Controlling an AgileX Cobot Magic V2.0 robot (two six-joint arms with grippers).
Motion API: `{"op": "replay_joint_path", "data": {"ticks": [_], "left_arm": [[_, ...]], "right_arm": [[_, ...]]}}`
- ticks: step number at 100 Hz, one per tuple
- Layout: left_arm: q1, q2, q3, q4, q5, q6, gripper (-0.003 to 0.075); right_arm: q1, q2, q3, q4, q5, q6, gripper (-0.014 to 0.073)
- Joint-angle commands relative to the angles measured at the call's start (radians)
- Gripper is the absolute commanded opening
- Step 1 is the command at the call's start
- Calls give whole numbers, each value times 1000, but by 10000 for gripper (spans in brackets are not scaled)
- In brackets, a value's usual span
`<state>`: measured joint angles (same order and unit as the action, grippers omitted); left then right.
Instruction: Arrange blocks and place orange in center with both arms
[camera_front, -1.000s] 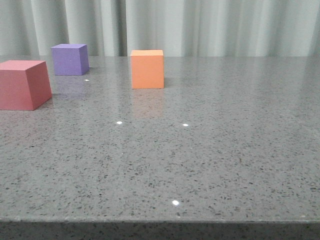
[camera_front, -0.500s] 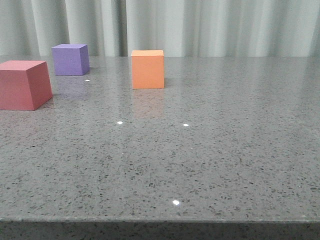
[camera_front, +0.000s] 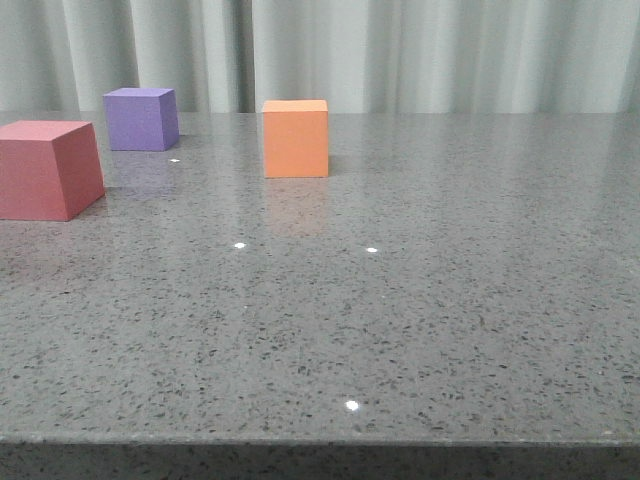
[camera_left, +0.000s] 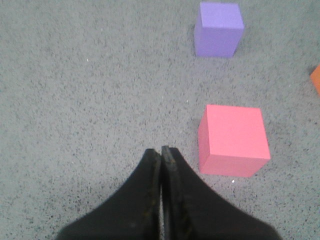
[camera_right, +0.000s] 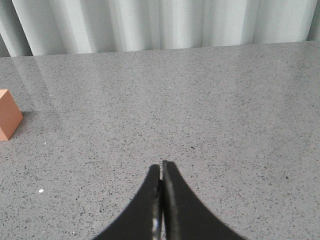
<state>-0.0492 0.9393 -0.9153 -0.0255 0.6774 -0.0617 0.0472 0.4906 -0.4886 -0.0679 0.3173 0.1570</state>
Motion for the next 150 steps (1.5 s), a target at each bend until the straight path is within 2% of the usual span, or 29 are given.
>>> {"op": "replay_joint_path", "data": {"ticks": [1,10,15,19,22,29,34,39,43,53,58,72,89,106,130,140,150], "left_arm": [[1,10,-39,-4,-52,0,-19],[1,16,-39,-4,-42,0,-8],[1,17,-39,-4,-35,0,32],[1,17,-39,-4,-32,0,94],[1,17,-39,-4,-29,0,148],[1,17,-39,-4,-27,0,333],[1,17,-39,-4,-25,0,512],[1,19,-39,-15,-23,0,651],[1,19,-39,-22,-18,0,722],[1,19,-41,-39,-8,0,638],[1,19,-44,-59,-8,0,624],[-30,26,-93,-92,-6,0,624],[-129,98,-202,-138,-4,-2,624],[-260,246,-321,-136,0,-41,624],[-392,488,-536,-133,4,-72,621],[-439,581,-631,-103,9,-111,621],[-485,671,-716,-8,29,-194,621]], "right_arm": [[-4,2,-28,-5,-83,-2,-67],[-4,2,-28,-5,-83,-2,-67],[-4,2,-28,-5,-83,-2,-67],[-4,2,-28,-5,-83,-2,-67],[-4,2,-28,-5,-83,-2,-67],[-4,2,-28,-5,-83,-2,-67],[-4,2,-28,-5,-83,-2,-67],[-4,2,-28,-5,-83,-2,-67],[-4,2,-28,-5,-83,-2,-67],[-4,2,-28,-5,-83,-2,-67],[-4,2,-28,-5,-83,-2,-67],[-4,2,-28,-5,-83,-2,-67],[-4,2,-28,-5,-83,-2,-67],[-4,2,-28,-5,-83,-2,-67],[-4,2,-28,-5,-83,-2,-67],[-4,2,-28,-5,-83,-2,-67],[-4,2,-28,-5,-83,-2,-67]]}}
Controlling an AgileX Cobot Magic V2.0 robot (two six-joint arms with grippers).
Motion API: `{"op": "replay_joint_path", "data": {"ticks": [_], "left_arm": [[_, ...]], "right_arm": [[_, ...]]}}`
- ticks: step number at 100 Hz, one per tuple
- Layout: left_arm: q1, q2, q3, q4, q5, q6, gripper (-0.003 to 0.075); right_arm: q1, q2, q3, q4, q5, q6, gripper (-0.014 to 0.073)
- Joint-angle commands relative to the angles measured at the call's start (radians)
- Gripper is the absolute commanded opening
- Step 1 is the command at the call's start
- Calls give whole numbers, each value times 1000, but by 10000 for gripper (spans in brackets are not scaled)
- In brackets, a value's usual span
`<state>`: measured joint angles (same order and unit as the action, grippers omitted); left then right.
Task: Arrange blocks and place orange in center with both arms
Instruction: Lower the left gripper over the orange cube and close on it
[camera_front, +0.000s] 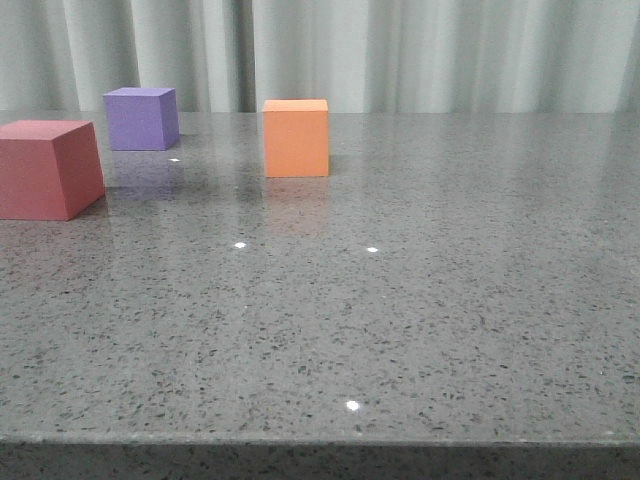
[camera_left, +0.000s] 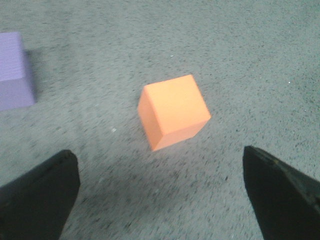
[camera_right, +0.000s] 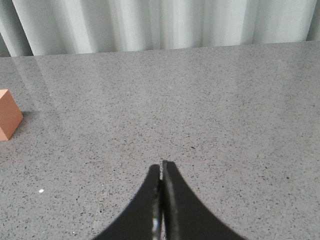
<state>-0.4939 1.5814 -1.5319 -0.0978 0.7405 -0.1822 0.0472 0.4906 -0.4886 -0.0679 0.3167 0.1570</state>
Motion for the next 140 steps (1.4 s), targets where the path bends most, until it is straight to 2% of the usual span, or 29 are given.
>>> {"op": "replay_joint_path", "data": {"ticks": [1,21,53,82,140], "left_arm": [[-47,35,-106,72,-32,-86,621],[-129,191,-277,267,46,-237,621],[-161,360,-462,294,113,-286,621],[-161,399,-472,354,115,-338,621],[-159,488,-472,351,118,-340,620]], "right_arm": [[-4,2,-28,-5,-82,-2,-67],[-4,2,-28,-5,-82,-2,-67],[-4,2,-28,-5,-82,-2,-67],[-4,2,-28,-5,-82,-2,-67],[-4,2,-28,-5,-82,-2,-67]]}}
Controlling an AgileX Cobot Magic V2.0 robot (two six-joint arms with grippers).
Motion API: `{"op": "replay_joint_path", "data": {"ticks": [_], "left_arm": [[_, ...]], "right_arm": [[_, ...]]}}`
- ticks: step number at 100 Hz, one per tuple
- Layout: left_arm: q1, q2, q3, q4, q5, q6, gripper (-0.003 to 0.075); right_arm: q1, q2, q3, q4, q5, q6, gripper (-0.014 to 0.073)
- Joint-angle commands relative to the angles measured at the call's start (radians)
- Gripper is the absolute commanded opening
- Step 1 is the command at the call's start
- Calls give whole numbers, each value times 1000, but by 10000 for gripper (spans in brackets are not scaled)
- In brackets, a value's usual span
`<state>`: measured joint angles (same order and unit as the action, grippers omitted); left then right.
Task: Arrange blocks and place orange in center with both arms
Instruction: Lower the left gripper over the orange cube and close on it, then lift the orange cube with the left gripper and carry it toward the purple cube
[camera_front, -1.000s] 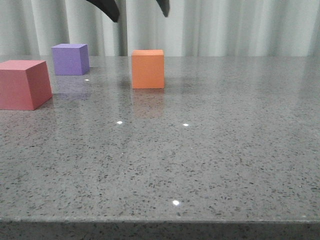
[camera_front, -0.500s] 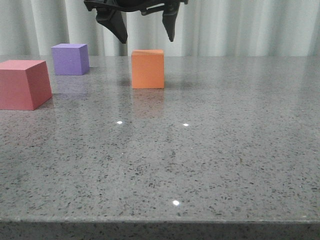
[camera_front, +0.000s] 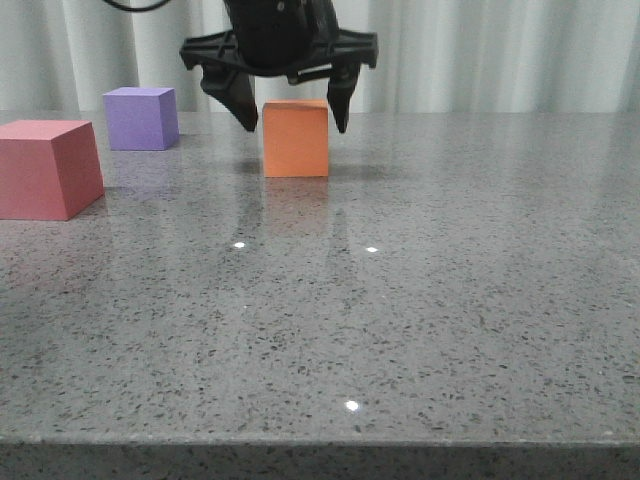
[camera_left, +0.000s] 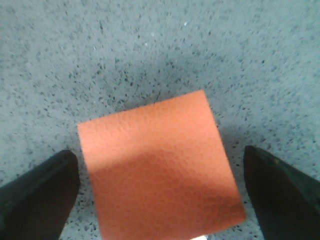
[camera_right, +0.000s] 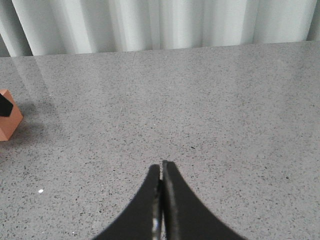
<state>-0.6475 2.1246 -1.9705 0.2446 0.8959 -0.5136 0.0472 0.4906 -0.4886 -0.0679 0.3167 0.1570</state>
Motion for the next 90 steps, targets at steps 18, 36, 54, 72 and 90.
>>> {"op": "replay_joint_path", "data": {"ticks": [18,36,54,72,90], "left_arm": [[-5,-55,-33,8,-39,-8,519],[-5,-55,-42,6,-22,-8,353],[-5,-55,-105,6,43,60,355],[-1,-86,-147,-24,87,173,359],[25,-123,-147,-22,119,216,359]], "right_arm": [[-4,2,-28,-5,-82,-2,-67],[-4,2,-28,-5,-82,-2,-67],[-4,2,-28,-5,-82,-2,-67],[-4,2,-28,-5,-82,-2,-67],[-4,2,-28,-5,-82,-2,-67]]}}
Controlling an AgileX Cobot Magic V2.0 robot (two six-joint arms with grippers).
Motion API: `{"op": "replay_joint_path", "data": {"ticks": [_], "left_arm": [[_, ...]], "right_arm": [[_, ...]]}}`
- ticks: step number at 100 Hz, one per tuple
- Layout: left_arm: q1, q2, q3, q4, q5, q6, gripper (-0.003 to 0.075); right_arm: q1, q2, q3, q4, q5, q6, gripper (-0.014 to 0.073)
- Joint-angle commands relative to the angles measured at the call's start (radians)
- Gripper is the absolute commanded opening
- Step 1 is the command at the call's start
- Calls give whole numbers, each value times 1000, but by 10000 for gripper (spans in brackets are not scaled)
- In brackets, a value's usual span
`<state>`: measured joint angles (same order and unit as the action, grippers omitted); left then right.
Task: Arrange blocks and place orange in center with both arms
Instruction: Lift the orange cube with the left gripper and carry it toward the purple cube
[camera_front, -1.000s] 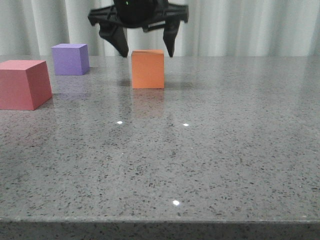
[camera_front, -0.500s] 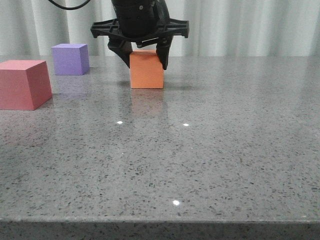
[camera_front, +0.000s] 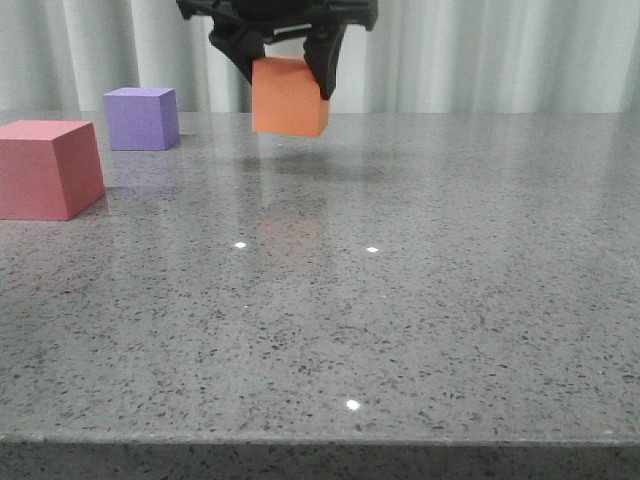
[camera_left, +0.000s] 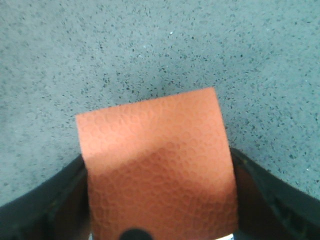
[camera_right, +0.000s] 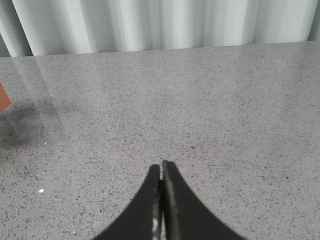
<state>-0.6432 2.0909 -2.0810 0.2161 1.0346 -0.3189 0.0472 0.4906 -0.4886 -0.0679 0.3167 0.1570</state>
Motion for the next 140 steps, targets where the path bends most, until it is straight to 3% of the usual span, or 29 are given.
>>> {"op": "replay_joint_path", "data": {"ticks": [1,49,96,116,140], "left_arm": [[21,-89,-36,7,-16,22,359],[167,-186,47,-31,-2,88,358],[337,-382,410,-72,-207,144,358],[392,-380,450,-216,-255,258,358],[402,-376,452,-240,-312,265,358]], "right_arm": [[-4,2,-28,-5,-82,-2,-67],[-4,2,-28,-5,-82,-2,-67],[-4,2,-28,-5,-82,-2,-67],[-4,2,-28,-5,-82,-2,-67],[-4,2,-28,-5,-82,-2,-67]]}}
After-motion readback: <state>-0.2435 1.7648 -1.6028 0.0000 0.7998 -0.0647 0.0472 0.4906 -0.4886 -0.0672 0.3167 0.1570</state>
